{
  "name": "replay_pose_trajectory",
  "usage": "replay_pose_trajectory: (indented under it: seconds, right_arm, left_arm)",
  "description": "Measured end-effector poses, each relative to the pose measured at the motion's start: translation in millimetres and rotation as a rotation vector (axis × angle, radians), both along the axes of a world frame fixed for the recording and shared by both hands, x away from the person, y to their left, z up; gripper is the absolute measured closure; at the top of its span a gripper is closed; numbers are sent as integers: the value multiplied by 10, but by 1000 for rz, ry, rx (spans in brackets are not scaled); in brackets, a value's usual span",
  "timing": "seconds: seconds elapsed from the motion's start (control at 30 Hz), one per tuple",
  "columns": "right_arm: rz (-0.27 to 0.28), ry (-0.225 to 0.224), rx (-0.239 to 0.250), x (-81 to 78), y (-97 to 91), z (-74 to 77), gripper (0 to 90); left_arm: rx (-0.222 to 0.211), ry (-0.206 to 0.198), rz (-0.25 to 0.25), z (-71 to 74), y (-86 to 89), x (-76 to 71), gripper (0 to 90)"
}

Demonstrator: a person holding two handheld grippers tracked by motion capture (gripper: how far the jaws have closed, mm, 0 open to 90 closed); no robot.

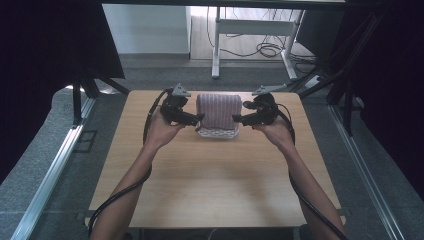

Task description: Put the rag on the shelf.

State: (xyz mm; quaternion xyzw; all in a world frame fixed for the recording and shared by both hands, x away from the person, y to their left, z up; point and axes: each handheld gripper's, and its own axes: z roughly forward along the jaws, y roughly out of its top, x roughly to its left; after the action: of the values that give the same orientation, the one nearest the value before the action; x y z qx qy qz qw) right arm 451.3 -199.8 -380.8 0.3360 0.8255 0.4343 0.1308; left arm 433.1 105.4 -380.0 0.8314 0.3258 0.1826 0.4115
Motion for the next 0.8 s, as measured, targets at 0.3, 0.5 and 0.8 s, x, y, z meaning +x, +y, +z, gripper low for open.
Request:
replay_pose_trajectory:
  seconds: [0.3, 0.5, 0.8]
  right_arm:
    - [20, 11, -8, -196, -49, -132, 139]
    - [41, 19, -24, -387, -85, -297, 122]
    - [63, 52, -58, -610, -92, -631, 75]
  left_arm:
    - [-13, 9, -20, -156, 67, -251, 132]
    - [-19, 15, -30, -318, 118, -447, 131]
    - [-13, 37, -10, -670, 224, -768, 130]
